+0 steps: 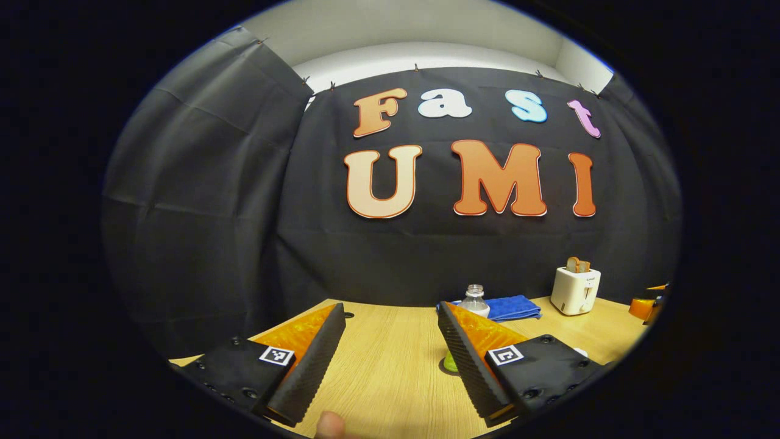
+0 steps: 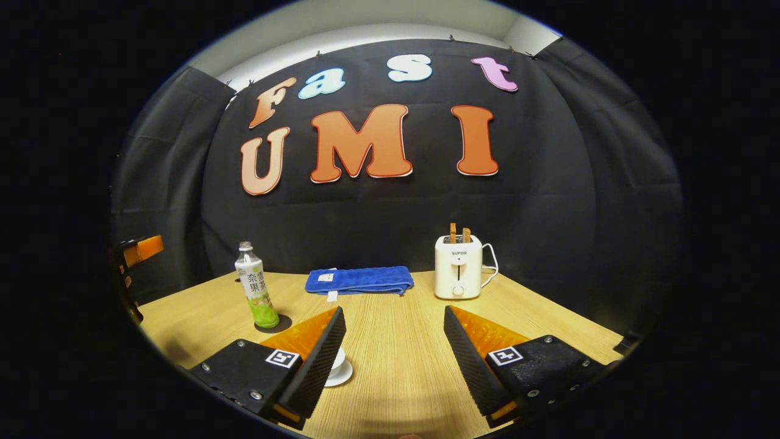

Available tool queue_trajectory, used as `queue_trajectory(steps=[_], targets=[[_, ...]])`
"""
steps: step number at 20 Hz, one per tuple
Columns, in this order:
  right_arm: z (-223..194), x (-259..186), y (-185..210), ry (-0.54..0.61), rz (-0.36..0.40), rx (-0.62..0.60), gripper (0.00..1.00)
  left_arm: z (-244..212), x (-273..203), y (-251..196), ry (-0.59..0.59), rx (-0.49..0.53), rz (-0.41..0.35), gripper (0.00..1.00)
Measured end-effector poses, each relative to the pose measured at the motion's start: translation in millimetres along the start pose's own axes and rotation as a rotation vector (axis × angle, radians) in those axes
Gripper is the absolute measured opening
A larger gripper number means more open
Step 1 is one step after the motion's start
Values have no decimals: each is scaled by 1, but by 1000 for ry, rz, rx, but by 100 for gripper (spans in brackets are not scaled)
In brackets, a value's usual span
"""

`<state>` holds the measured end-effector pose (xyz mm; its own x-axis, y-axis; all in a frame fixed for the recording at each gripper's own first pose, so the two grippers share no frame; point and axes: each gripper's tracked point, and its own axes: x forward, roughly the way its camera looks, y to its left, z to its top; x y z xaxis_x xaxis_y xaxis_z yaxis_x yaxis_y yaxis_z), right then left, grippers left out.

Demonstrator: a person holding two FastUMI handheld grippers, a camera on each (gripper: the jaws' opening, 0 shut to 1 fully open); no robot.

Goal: Open the teacup lid with one hand, grasp the water bottle and pour water into the teacup with the other hand; after pouring, place the water bottle on the coaster and then close the teacup lid.

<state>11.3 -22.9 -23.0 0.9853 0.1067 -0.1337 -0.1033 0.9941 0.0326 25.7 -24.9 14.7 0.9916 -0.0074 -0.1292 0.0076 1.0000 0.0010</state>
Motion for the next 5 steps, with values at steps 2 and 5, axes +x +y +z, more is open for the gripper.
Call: queue_trajectory(steps=[2, 5], targets=[[-1, 1, 3, 8, 8, -11, 97, 0, 1, 2, 9, -10, 4, 99], [-4, 2, 13, 15, 31, -3, 97, 4, 3, 9, 9, -7, 19, 100]])
